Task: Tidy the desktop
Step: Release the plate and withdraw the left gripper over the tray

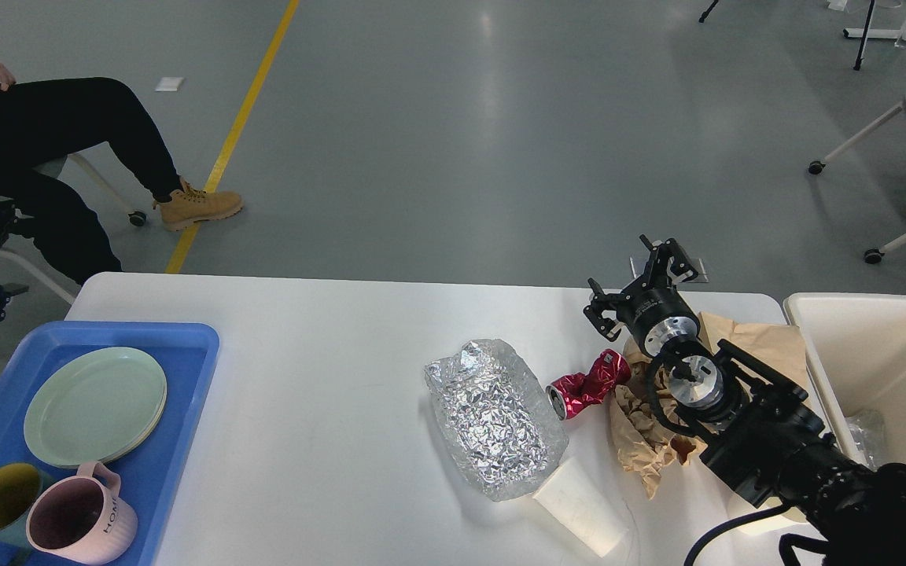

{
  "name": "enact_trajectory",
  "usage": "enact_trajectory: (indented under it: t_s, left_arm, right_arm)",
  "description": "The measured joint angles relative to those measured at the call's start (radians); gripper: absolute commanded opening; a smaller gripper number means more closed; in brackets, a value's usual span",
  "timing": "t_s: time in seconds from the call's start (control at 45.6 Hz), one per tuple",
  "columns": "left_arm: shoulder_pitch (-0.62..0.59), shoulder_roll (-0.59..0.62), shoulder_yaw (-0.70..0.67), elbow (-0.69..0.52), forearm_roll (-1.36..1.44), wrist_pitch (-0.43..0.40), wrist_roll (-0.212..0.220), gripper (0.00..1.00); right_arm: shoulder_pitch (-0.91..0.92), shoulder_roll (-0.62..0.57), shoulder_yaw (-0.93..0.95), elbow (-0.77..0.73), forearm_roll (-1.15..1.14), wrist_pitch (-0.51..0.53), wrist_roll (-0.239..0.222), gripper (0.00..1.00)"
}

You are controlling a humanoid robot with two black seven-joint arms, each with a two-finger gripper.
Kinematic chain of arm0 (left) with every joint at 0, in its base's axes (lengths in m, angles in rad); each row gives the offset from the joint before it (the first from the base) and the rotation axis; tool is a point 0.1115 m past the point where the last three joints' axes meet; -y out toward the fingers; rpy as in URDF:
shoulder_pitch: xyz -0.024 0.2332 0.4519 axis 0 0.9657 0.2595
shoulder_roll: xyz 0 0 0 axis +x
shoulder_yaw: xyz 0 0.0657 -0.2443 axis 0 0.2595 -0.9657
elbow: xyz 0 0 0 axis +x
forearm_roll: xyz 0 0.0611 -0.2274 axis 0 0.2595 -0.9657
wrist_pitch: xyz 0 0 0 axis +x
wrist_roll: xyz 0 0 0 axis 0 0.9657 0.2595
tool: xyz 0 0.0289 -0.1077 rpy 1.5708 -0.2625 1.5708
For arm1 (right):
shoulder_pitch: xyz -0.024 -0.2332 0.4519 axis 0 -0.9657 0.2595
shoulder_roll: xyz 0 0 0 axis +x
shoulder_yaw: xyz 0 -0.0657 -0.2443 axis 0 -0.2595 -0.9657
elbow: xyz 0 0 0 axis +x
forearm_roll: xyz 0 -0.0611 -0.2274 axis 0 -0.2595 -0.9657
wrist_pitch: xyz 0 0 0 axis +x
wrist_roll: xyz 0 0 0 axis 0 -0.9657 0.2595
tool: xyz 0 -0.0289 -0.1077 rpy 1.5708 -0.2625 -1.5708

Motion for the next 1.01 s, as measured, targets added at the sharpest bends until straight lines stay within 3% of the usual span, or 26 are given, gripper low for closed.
enact_trajectory:
  t_s: [0.131,0.285,0.351,0.438,0.657,1.008]
  left_arm:
    - [0.069,-0.022,-0.176,0.001,-0.007,0.021,-0.075,0.97]
    - [0.179,-0.099,-0.420,0.000,-0.010,0.028,-0.216,0.97]
    - [0.223,-0.132,-0.568,-0.006,-0.010,0.023,-0.296,0.97]
    - [0.252,-0.156,-0.728,-0.010,-0.012,0.015,-0.352,0.97]
    - [0.265,-0.197,-0.986,-0.011,-0.022,0.025,-0.373,0.97]
    - [0.265,-0.230,-1.016,-0.011,-0.069,0.096,-0.371,0.97]
  right_arm:
    - [0.000,0.000,0.000,0.000,0.000,0.000,0.000,1.00]
    - [0.000,0.000,0.000,0.000,0.000,0.000,0.000,1.00]
    - [0.000,0.000,0.000,0.000,0.000,0.000,0.000,1.00]
    - [0.000,0.000,0.000,0.000,0.000,0.000,0.000,1.00]
    - [0.000,0.000,0.000,0.000,0.000,0.000,0.000,1.00]
    - [0.000,0.000,0.000,0.000,0.000,0.000,0.000,1.00]
